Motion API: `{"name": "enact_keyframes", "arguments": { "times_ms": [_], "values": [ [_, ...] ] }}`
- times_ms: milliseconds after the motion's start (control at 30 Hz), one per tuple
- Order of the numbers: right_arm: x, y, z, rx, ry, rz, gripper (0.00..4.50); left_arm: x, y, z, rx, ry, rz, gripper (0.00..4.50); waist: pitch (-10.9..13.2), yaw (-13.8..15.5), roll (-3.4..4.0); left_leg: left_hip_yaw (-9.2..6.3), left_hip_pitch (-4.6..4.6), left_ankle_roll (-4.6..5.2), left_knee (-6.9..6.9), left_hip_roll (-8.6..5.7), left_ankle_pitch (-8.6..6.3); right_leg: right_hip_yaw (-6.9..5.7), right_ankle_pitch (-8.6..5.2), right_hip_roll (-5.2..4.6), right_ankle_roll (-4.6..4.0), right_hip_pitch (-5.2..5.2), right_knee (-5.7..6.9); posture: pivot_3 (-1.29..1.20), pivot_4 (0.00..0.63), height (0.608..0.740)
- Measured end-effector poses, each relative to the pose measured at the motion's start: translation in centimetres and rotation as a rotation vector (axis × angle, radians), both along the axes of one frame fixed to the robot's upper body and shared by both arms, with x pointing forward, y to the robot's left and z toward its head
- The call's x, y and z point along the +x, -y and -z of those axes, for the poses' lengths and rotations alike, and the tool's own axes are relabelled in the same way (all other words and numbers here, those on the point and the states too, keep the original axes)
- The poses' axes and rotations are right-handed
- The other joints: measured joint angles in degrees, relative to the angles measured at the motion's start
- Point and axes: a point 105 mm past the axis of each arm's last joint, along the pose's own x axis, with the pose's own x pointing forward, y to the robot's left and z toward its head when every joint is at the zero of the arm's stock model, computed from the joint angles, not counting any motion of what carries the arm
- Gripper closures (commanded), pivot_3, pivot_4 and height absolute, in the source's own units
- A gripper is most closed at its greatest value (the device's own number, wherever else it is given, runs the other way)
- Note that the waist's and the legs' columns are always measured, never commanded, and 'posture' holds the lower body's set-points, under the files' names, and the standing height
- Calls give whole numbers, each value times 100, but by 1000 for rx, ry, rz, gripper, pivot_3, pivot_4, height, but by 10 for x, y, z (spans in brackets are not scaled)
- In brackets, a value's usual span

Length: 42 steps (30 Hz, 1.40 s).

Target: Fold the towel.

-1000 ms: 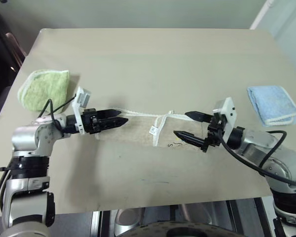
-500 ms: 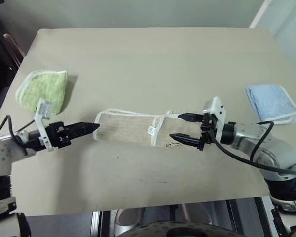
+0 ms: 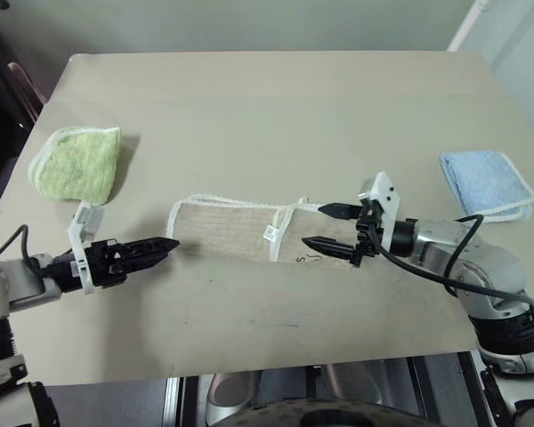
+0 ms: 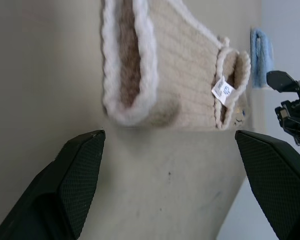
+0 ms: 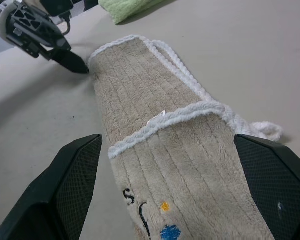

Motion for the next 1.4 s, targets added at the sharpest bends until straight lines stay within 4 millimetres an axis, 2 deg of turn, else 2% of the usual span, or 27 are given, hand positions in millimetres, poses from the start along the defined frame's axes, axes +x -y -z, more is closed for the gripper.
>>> {"name": "enact_keyframes", "arguments": {
  "times_ms": [367,400,467,500,767,833,1067,1400],
  "values": [
    [2,6,4,-38,11,50,38,17,7,6,-94,-28,-48,0,0,44,0,-3,64,2,-7,-2,19,1,6,0,-12,52,11,0,150,740],
    [1,6,4,-38,10,51,13,18,8,7,-98,-30,-50,173,0,47,0,-3,66,3,-7,-3,19,2,6,0,-12,53,11,0,150,740],
    [0,7,5,-40,9,52,0,19,8,8,-93,-33,-55,550,0,49,0,-4,66,3,-7,-5,19,2,6,0,-12,53,11,0,150,740],
    [0,7,5,-41,11,54,0,19,8,9,-91,-36,-59,876,0,49,0,-4,66,1,-7,-6,20,4,6,0,-12,57,10,0,150,740],
    [1,9,3,-44,20,68,0,26,12,12,-121,-46,-68,3706,0,42,-7,-4,63,-26,-39,-6,21,4,-15,3,-13,46,7,0,150,740],
    [0,10,3,-44,20,70,0,26,13,13,-124,-48,-69,4416,0,40,-7,-2,63,-67,-48,-6,44,4,-22,3,-14,43,7,0,150,740],
    [-3,14,6,-51,49,87,0,28,15,9,-140,-25,-54,4463,2,51,-13,-3,65,-66,-67,-4,44,4,-37,3,-14,41,7,0,150,740],
    [-8,25,1,-47,64,113,0,40,32,-32,-228,115,45,4463,5,46,-29,-2,71,-60,-68,-4,42,3,-35,3,-15,46,8,0,150,740]
  ]
}}
